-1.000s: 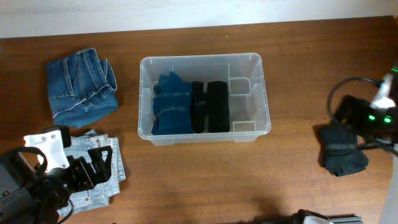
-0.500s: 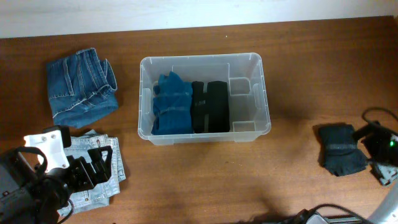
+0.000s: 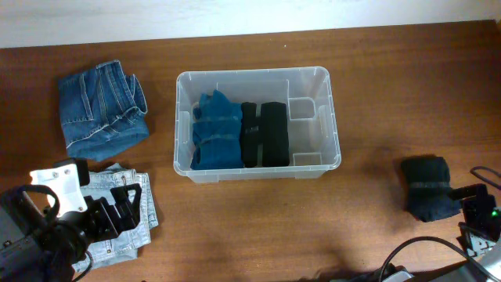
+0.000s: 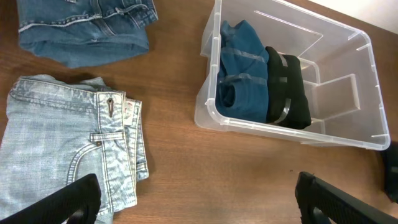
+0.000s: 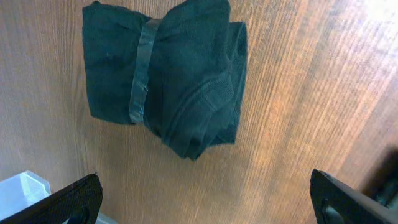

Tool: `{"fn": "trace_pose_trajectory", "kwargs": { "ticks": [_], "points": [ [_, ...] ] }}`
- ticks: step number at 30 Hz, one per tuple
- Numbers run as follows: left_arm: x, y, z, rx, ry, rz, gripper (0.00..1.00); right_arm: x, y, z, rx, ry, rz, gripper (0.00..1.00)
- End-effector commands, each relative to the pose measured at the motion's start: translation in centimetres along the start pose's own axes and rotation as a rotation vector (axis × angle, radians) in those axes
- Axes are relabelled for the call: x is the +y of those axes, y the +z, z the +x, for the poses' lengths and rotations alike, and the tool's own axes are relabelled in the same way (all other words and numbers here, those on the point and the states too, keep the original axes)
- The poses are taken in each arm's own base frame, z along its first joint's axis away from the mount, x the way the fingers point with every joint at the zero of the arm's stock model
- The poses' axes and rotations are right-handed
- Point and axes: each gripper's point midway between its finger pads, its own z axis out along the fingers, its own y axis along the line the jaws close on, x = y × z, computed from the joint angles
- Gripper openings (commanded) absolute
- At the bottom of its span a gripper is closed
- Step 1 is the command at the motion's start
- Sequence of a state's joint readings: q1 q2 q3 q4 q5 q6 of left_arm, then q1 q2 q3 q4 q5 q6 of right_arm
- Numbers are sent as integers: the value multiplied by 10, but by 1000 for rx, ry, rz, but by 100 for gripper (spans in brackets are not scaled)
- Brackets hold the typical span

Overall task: Pack container
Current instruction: 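Move the right gripper to the second black garment at right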

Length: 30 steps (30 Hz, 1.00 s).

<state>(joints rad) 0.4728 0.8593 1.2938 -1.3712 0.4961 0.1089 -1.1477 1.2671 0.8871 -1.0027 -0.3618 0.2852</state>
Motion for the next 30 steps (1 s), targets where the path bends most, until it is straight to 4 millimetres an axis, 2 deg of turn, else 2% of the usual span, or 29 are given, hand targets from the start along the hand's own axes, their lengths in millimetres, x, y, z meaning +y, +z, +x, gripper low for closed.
{"fn": "trace_pose_trajectory", "kwargs": {
  "ticks": [1,4,17,30],
  "points": [
    [0,0,-1,-3,15,0,99,3,15,6,39,17,-56,99],
    [0,0,-1,-3,15,0,99,6,26,6,52,18,-98,99],
    [0,0,-1,-3,15,0,100,-5,65,1,124,50,-96,99],
    [0,0,-1,-3,15,0,99,-13,95,-7,152,63,-92,99]
  ]
}}
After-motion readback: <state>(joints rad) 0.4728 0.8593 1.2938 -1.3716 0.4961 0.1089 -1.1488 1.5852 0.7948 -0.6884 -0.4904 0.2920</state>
